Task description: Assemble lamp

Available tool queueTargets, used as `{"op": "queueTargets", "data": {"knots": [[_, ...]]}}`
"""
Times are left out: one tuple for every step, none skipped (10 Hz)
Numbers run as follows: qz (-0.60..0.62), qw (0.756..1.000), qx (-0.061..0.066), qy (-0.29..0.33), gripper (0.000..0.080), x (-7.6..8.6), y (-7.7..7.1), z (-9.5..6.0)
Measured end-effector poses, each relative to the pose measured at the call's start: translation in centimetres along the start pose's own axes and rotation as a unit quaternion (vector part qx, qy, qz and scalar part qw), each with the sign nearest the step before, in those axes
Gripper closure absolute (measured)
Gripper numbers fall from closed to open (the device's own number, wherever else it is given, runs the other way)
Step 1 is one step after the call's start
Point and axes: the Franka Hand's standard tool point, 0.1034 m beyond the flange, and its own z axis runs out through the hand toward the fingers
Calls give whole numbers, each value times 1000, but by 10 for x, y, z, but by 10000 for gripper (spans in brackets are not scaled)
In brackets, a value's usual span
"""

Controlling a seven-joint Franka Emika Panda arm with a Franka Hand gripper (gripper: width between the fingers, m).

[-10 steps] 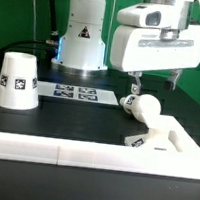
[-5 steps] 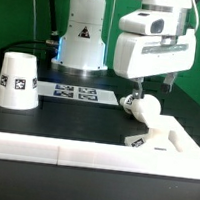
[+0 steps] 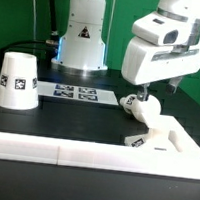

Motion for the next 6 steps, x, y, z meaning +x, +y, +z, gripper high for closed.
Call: {"op": "queueTargets", "data": {"knots": [[-3,1000,2,-23,100,0,3,-2],[4,999,6,-38,100,-1,2,-3],[2,997,18,-74,100,-4,-4,-1],[0,995,24,-93,100,-2,-7,0],[-2,991,35,-127,100,-5,-10,1],[-2,987,42,-153,100,-6,-9,3]]}}
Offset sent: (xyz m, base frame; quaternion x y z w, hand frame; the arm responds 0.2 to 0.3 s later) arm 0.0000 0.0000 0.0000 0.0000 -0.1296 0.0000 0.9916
